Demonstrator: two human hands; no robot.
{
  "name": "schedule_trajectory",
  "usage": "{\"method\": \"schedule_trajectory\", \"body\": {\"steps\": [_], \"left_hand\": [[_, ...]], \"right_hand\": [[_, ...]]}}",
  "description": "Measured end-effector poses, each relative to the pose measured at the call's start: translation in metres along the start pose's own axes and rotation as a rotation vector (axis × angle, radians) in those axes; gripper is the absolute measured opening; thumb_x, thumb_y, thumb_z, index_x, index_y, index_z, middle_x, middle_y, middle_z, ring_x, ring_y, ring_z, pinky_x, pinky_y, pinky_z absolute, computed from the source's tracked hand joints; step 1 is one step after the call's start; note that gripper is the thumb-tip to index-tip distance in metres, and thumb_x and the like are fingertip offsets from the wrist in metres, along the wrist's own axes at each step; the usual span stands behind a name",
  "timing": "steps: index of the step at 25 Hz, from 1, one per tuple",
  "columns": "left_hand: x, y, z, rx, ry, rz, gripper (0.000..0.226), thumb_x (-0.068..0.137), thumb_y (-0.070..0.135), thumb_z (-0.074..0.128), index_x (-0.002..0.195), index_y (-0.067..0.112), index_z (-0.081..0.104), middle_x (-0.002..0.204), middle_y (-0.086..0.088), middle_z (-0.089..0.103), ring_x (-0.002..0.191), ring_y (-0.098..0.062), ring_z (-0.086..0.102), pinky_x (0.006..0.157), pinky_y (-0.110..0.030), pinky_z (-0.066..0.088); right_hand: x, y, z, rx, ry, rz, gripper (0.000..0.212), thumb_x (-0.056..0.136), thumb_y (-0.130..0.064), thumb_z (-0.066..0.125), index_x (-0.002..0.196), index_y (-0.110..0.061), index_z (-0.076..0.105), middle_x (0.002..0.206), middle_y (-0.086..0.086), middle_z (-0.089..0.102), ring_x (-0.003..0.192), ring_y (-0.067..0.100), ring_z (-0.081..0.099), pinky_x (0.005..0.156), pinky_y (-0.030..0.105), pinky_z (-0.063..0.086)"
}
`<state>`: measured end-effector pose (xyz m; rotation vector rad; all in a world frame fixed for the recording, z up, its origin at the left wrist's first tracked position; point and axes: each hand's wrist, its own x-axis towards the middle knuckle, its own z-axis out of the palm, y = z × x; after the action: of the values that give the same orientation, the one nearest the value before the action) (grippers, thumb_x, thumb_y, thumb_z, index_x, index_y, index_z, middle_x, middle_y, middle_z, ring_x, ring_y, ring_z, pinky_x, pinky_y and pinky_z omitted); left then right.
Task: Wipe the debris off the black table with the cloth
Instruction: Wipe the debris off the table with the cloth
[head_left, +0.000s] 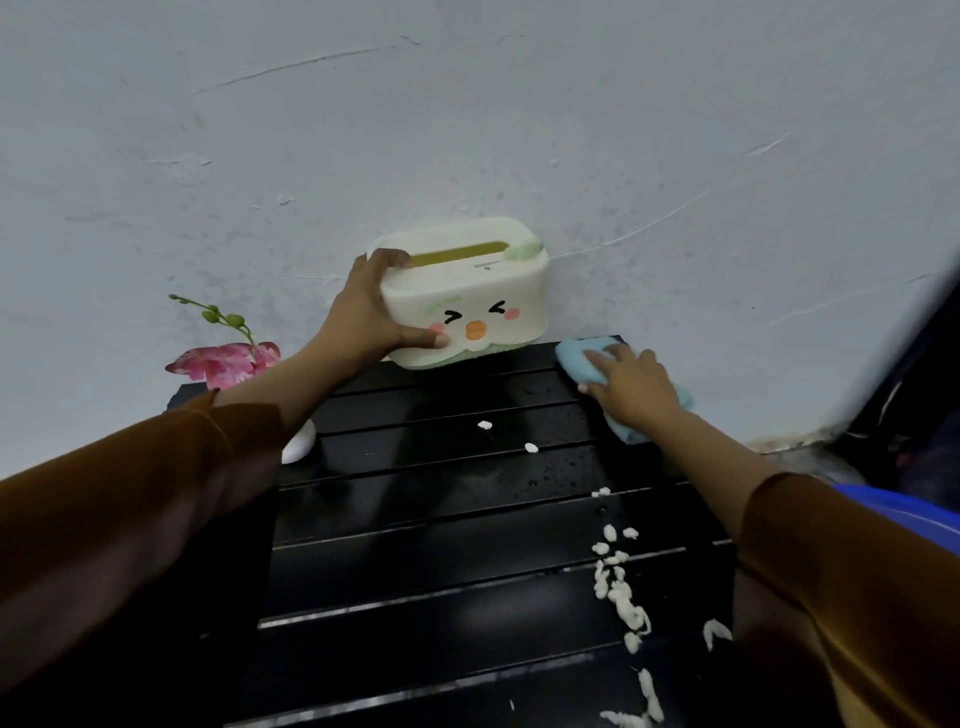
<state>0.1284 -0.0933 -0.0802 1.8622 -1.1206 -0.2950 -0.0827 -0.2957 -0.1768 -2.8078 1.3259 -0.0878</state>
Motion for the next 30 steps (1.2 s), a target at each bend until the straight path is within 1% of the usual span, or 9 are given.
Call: {"method": "schedule_trajectory", "body": {"steps": [5, 8, 9, 11, 14, 18, 21, 26, 30], "left_hand": [[-0.001, 0.007, 0.007, -0.048, -0.020, -0.012, 0.082, 0.034, 0.051, 0.081, 0.104, 0.042, 0.040, 0.126, -0.010, 0.049, 0.111, -0.031, 0.057, 0.089, -0.053, 0.053], [0.001, 0.010, 0.005, -0.060, -0.031, 0.000, 0.081, 0.035, 0.049, 0.082, 0.104, 0.041, 0.040, 0.127, -0.009, 0.049, 0.111, -0.032, 0.057, 0.087, -0.051, 0.054], [0.002, 0.011, 0.002, -0.067, -0.036, 0.004, 0.081, 0.036, 0.048, 0.082, 0.104, 0.041, 0.041, 0.128, -0.009, 0.049, 0.112, -0.031, 0.056, 0.087, -0.051, 0.055], [0.005, 0.012, -0.005, -0.081, -0.028, 0.011, 0.078, 0.037, 0.047, 0.084, 0.103, 0.042, 0.041, 0.128, -0.008, 0.048, 0.113, -0.031, 0.056, 0.087, -0.052, 0.054], [0.008, 0.011, -0.010, -0.058, 0.001, 0.030, 0.075, 0.048, 0.035, 0.089, 0.105, 0.038, 0.041, 0.127, -0.008, 0.048, 0.108, -0.029, 0.056, 0.088, -0.051, 0.053], [0.011, 0.003, -0.014, -0.020, -0.008, 0.072, 0.071, 0.059, 0.021, 0.089, 0.108, 0.034, 0.039, 0.125, -0.009, 0.048, 0.102, -0.024, 0.052, 0.076, -0.038, 0.051], [0.012, 0.003, -0.020, -0.021, -0.023, 0.081, 0.074, 0.054, 0.026, 0.090, 0.106, 0.036, 0.039, 0.118, -0.002, 0.047, 0.098, -0.020, 0.050, 0.070, -0.029, 0.046], [0.006, 0.004, -0.026, -0.077, -0.006, 0.069, 0.071, 0.039, 0.044, 0.084, 0.095, 0.046, 0.040, 0.123, -0.006, 0.048, 0.107, -0.029, 0.056, 0.084, -0.050, 0.054], [0.002, 0.005, -0.029, -0.019, 0.011, 0.078, 0.074, 0.049, 0.032, 0.087, 0.106, 0.035, 0.039, 0.119, -0.003, 0.046, 0.098, -0.021, 0.051, 0.074, -0.036, 0.049]], "right_hand": [[-0.073, -0.009, -0.002, -0.004, -0.011, -0.451, 0.061, 0.087, -0.059, 0.035, 0.143, -0.035, 0.034, 0.150, 0.000, 0.035, 0.115, 0.029, 0.042, 0.101, 0.038, 0.038], [-0.096, 0.005, -0.019, 0.247, -0.226, -0.674, 0.060, 0.082, -0.058, 0.045, 0.134, -0.028, 0.050, 0.137, -0.005, 0.045, 0.114, 0.016, 0.045, 0.099, 0.018, 0.033], [-0.091, 0.013, -0.026, 0.390, -0.278, -0.670, 0.063, 0.079, -0.061, 0.051, 0.129, -0.022, 0.056, 0.131, -0.005, 0.049, 0.116, 0.010, 0.047, 0.099, 0.010, 0.031], [-0.065, 0.031, -0.031, 0.600, -0.142, -0.532, 0.071, 0.074, -0.062, 0.059, 0.123, -0.011, 0.060, 0.124, 0.002, 0.053, 0.119, 0.011, 0.050, 0.098, 0.003, 0.030], [-0.005, 0.037, -0.016, 0.528, 0.017, -0.147, 0.049, 0.088, -0.030, 0.061, 0.132, -0.010, 0.052, 0.138, 0.014, 0.046, 0.129, 0.030, 0.044, 0.106, 0.024, 0.030], [0.051, -0.013, 0.007, 0.249, 0.016, -0.011, 0.048, 0.094, -0.035, 0.049, 0.139, -0.019, 0.044, 0.146, 0.013, 0.039, 0.126, 0.039, 0.041, 0.107, 0.042, 0.033], [0.054, -0.061, 0.009, 0.191, 0.006, -0.181, 0.049, 0.093, -0.035, 0.050, 0.139, -0.017, 0.044, 0.146, 0.012, 0.040, 0.123, 0.038, 0.045, 0.104, 0.043, 0.038], [-0.009, -0.096, 0.010, 0.257, -0.110, -0.655, 0.047, 0.087, -0.041, 0.055, 0.133, -0.031, 0.051, 0.143, 0.001, 0.047, 0.121, 0.029, 0.047, 0.103, 0.046, 0.037], [-0.084, -0.068, -0.013, 0.316, -0.331, -0.916, 0.045, 0.083, -0.045, 0.050, 0.128, -0.035, 0.055, 0.139, -0.007, 0.049, 0.122, 0.018, 0.045, 0.104, 0.030, 0.035]]}}
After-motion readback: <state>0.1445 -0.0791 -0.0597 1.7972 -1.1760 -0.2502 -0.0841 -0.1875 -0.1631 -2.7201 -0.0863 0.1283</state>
